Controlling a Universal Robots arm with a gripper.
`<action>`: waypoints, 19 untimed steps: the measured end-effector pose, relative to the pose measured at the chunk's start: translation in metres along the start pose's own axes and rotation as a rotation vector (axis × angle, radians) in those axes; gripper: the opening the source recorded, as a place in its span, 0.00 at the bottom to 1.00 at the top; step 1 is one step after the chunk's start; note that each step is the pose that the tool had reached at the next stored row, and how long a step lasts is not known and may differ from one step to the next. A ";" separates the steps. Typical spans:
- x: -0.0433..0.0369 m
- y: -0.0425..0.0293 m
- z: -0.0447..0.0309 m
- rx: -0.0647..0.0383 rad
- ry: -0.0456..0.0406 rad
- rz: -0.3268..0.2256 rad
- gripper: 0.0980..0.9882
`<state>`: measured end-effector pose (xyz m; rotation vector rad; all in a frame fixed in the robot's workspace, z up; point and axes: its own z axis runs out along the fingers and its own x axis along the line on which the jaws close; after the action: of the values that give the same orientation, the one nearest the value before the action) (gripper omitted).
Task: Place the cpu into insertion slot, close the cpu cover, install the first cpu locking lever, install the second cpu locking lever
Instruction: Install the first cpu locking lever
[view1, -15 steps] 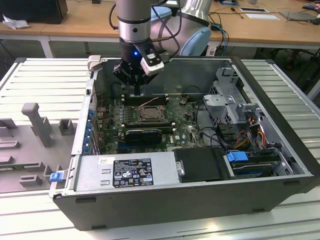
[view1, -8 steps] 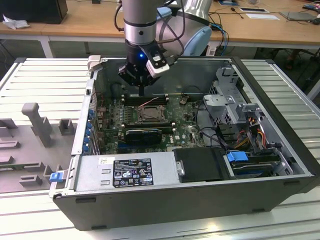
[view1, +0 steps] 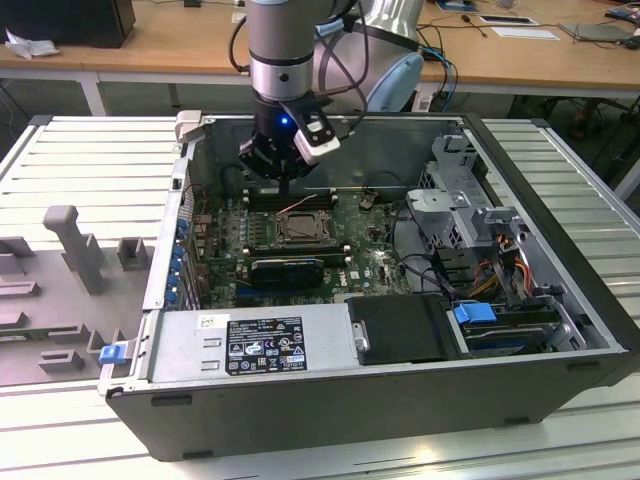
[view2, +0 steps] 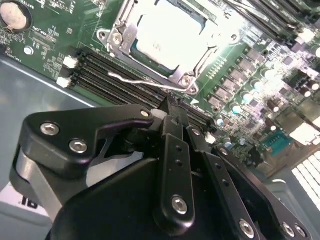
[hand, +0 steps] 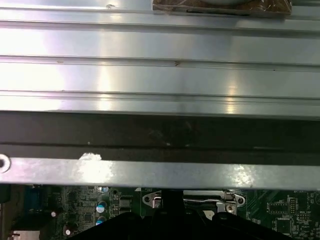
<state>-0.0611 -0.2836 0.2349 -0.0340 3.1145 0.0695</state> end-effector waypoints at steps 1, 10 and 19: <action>-0.0026 -0.0001 0.0012 0.000 0.0000 -0.001 0.01; -0.0102 -0.0004 0.0039 0.000 0.0002 -0.009 0.01; -0.0188 0.0019 0.0068 -0.003 0.0022 -0.055 0.01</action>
<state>-0.0422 -0.2811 0.2286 -0.1202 3.1133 0.0722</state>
